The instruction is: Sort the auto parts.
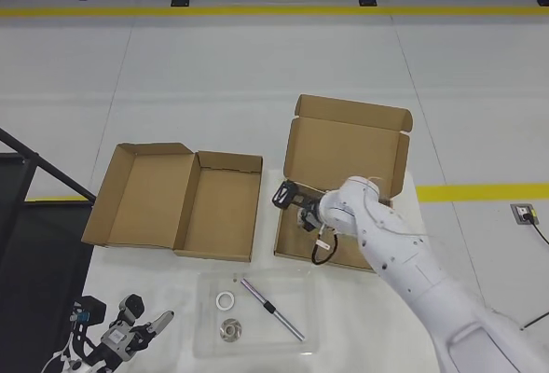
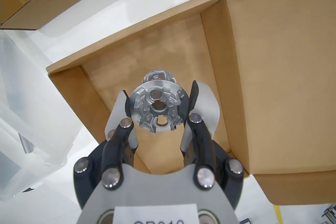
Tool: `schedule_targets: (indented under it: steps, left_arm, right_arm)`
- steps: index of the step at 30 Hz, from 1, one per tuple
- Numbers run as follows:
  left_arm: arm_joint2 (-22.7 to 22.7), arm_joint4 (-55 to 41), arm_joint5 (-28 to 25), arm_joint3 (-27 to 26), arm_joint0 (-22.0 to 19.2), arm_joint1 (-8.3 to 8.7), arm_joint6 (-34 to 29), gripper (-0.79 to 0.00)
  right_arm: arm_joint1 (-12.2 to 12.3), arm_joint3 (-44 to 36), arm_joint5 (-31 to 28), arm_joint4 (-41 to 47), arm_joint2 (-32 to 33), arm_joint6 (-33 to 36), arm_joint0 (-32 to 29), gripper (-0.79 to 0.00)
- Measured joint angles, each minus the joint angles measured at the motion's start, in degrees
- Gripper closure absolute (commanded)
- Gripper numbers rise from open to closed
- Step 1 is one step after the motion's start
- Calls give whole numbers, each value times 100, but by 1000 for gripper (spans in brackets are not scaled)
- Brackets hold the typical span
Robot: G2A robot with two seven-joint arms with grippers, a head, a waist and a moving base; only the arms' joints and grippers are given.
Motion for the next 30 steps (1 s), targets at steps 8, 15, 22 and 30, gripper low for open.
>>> schedule_targets:
  steps: [8,15,22,30]
  left_arm:
    - [0,0,0,0,0,0,0,-785]
    - [0,0,0,0,0,0,0,-785]
    - [0,0,0,0,0,0,0,-785]
    - [0,0,0,0,0,0,0,-785]
  right_arm:
    - [-324,1104,-134,125,-256,-282,360,0]
    - [-547,1596,-109,166,-392,-319,514,-723]
    - [-691,1958,-234,183,-447,-482,609,-785]
    - [-724,2072,-343,84,-411,-982,706,-723]
